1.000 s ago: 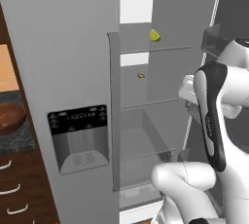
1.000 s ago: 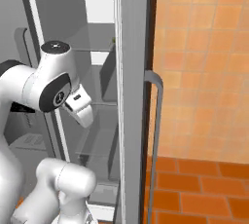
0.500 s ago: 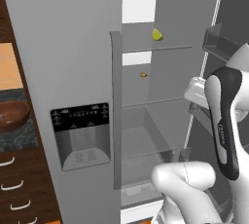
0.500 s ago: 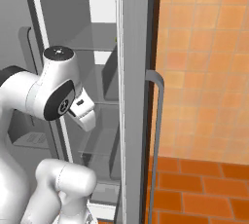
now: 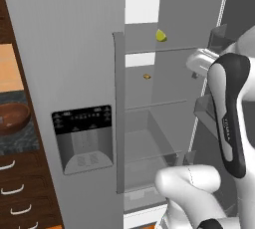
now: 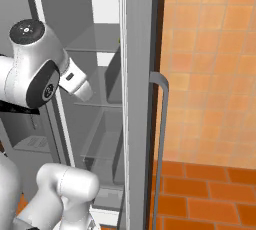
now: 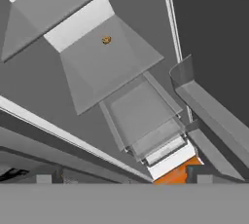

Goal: Grab a lemon wedge from the fridge and one ice cube from the ice bowl, and put them in the glass of lemonade.

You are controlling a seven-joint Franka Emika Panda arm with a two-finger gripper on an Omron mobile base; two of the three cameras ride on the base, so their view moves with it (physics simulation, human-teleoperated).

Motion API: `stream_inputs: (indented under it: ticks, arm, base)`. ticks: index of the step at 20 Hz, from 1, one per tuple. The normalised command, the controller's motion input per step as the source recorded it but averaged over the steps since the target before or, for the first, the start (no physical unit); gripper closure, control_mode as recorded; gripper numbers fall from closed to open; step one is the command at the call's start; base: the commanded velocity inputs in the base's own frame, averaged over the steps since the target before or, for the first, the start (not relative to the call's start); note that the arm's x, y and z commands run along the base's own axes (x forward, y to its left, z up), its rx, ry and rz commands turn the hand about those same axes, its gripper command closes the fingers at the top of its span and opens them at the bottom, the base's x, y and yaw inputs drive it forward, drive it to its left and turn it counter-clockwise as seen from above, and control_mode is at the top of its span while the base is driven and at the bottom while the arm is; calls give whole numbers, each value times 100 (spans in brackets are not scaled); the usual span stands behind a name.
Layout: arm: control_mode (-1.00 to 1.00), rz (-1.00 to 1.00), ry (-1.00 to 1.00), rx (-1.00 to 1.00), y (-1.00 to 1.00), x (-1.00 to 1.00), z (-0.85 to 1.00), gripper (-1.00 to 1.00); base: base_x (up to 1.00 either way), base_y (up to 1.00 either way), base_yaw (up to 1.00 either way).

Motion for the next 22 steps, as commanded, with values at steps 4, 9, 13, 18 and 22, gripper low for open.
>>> stream_inputs:
  ticks: [4,9,13,18,22]
  arm:
    - [-100,4,-45,-7,28,7,100,-100]
    - [-100,9,-40,-14,21,26,96,-100]
    - [-100,5,-13,-10,3,95,21,-100]
    - [-100,-8,11,-11,-9,100,-3,-100]
    - [-100,-16,40,-24,0,100,0,-100]
  base:
    - [0,0,0]
    - [0,0,0]
    - [0,0,0]
    - [0,0,0]
    - [0,0,0]
